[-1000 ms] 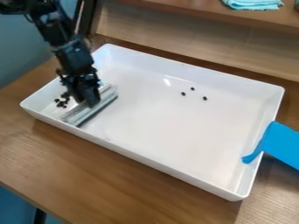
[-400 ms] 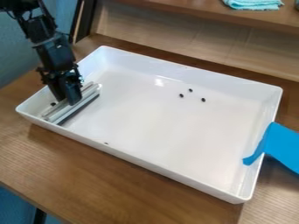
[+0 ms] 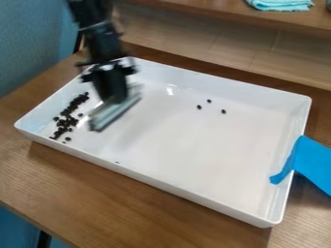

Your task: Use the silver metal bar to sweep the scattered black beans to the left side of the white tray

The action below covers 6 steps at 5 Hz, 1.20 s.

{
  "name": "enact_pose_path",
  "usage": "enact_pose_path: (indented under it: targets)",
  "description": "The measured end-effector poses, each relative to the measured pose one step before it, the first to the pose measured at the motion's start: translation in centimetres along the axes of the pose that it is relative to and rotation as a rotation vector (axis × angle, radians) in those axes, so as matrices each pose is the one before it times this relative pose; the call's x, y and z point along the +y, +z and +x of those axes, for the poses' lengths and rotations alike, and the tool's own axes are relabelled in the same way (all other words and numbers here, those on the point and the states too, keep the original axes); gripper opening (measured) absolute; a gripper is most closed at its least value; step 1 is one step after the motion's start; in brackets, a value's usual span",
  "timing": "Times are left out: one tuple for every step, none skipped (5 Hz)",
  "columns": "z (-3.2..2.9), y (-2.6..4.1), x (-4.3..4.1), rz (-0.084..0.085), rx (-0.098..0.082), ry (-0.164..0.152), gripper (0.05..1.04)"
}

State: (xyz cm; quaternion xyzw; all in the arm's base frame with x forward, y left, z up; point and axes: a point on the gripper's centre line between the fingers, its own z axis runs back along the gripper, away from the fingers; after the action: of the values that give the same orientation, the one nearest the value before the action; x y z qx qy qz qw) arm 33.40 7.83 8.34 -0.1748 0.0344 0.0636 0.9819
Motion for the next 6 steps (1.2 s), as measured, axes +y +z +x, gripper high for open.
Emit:
enact_pose_path:
  targets:
    - [0.685,-0.719,-4.161,-0.0070,0.0159,0.0471,0.333]
    - [0.339,-2.307,-5.388,0.0074,-0.0168,0.0270,0.333]
    - [-0.380,-1.812,-2.694,-0.0016,-0.0159,0.0407,0.333]
    - [-0.346,-1.265,-1.338,0.0089,-0.0206,0.0169,0.333]
    - [-0.419,-1.181,-0.243,0.0097,-0.0129,-0.0055,0.333]
    - [-0.578,-0.818,0.434,0.0005,0.0127,-0.0136,0.333]
